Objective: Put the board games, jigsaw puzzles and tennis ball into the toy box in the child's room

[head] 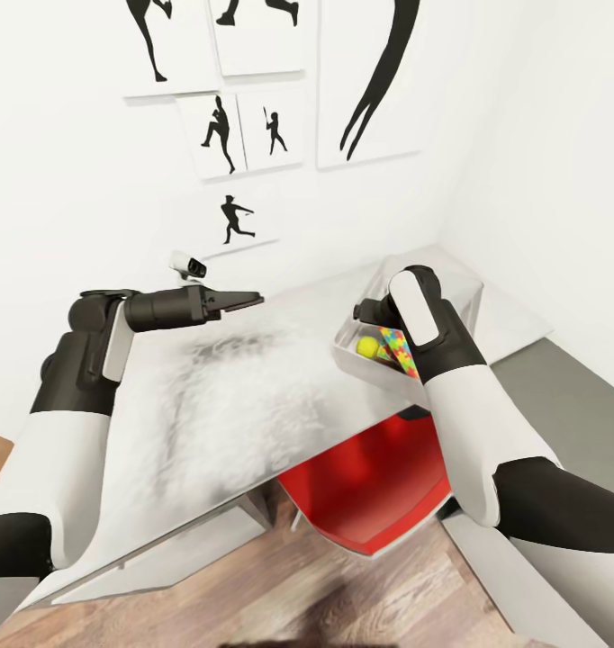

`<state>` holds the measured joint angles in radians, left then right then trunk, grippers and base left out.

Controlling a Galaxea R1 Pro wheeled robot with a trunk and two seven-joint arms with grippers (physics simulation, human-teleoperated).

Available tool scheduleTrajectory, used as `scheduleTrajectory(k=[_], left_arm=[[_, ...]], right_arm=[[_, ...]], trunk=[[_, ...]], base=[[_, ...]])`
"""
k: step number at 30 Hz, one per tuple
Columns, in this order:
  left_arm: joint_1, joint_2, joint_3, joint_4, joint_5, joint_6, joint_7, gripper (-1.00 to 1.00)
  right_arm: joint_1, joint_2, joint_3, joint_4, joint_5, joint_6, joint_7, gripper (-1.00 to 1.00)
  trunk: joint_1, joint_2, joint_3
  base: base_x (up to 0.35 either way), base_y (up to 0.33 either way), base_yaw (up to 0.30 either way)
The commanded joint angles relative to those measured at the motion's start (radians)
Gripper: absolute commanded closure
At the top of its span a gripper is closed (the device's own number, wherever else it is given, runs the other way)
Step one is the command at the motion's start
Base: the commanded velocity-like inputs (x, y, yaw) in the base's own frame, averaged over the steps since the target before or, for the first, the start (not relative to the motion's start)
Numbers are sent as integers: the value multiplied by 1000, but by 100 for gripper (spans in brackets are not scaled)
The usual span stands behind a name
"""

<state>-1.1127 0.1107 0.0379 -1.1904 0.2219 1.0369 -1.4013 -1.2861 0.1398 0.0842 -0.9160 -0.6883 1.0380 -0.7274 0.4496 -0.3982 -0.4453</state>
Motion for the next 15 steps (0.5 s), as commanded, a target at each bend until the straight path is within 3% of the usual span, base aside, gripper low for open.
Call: scheduleTrajectory(k=[1, 8, 11, 15], left_arm=[[-1, 3, 1, 0, 2, 10, -2, -100], [3, 66, 1, 0, 7, 10, -18, -100], [11, 113, 2, 1, 8, 10, -55, -100], [32, 168, 3, 3, 8, 10, -94, -100]], right_arm=[[-1, -1, 2, -1, -10, 2, -10, -100], [0, -3, -7, -72, -28, 9, -9, -100], [1, -7, -17, -131, -75, 9, -9, -100], [19, -53, -18, -228, -173, 9, -9, -100]], trunk=[[0, -2, -2], [0, -2, 6], [0, -2, 10], [0, -2, 17]], base=[[-57, 0, 0], [-13, 0, 0], [-1, 0, 0], [0, 0, 0]])
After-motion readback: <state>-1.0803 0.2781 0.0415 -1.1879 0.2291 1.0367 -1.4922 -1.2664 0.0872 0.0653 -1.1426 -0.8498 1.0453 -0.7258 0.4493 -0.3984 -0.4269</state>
